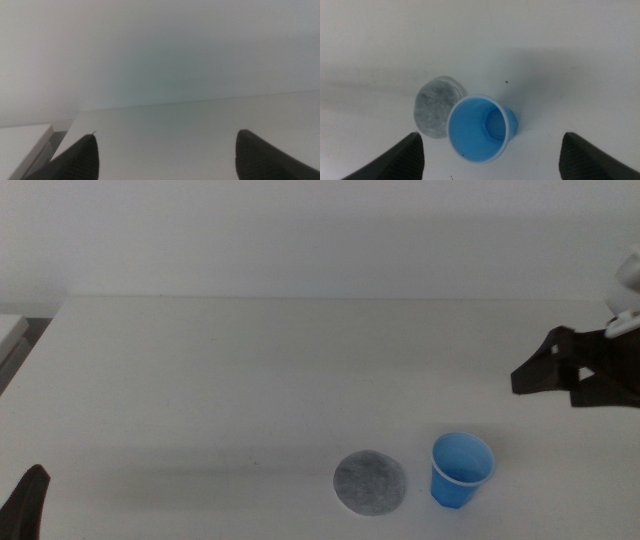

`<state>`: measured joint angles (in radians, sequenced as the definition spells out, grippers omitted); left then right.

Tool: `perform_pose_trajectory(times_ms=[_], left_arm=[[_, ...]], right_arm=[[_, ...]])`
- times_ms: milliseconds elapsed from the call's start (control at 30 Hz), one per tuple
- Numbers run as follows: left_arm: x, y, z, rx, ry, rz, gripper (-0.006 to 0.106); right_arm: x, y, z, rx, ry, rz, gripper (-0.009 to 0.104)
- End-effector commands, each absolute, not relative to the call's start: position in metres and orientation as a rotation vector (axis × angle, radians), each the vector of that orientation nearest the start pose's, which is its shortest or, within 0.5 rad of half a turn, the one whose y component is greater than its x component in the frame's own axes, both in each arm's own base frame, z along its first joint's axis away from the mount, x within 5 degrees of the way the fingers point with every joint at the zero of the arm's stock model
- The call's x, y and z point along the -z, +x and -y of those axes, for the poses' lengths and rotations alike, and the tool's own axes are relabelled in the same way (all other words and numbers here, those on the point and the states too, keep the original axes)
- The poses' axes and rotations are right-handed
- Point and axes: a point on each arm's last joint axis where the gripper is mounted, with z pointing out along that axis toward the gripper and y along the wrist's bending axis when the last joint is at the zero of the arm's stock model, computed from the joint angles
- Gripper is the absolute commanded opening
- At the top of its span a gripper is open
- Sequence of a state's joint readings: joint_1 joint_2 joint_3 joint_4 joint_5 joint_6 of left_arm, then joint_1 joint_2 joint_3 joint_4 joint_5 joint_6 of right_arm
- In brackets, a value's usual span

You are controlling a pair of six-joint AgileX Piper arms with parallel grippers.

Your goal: Place an empty cup on a cup mat.

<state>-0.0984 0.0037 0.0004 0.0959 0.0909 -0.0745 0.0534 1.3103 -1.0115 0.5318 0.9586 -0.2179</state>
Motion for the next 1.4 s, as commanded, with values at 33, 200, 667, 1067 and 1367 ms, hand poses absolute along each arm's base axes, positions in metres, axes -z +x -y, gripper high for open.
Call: perform_pose_trajectory(times_ms=[33,200,667,1067,1367], left_arm=[[-0.205,0.056,0.005,0.058,0.086,-1.567,0.094],[-0.205,0.056,0.005,0.058,0.086,-1.567,0.094],[-0.205,0.056,0.005,0.058,0.086,-1.567,0.094],[-0.205,0.056,0.005,0.058,0.086,-1.567,0.094],[-0.205,0.056,0.005,0.058,0.086,-1.567,0.094]], right_arm=[[-0.284,0.263,-0.052,-0.647,-0.017,-2.707,0.093],[-0.252,0.276,-0.055,-0.675,-0.005,-2.854,0.093],[-0.193,0.293,-0.093,-0.435,-0.015,-3.020,0.074],[-0.239,0.288,-0.123,-0.395,-0.135,-2.920,-0.001],[-0.250,0.290,-0.197,-0.413,-0.340,-2.890,-0.001]])
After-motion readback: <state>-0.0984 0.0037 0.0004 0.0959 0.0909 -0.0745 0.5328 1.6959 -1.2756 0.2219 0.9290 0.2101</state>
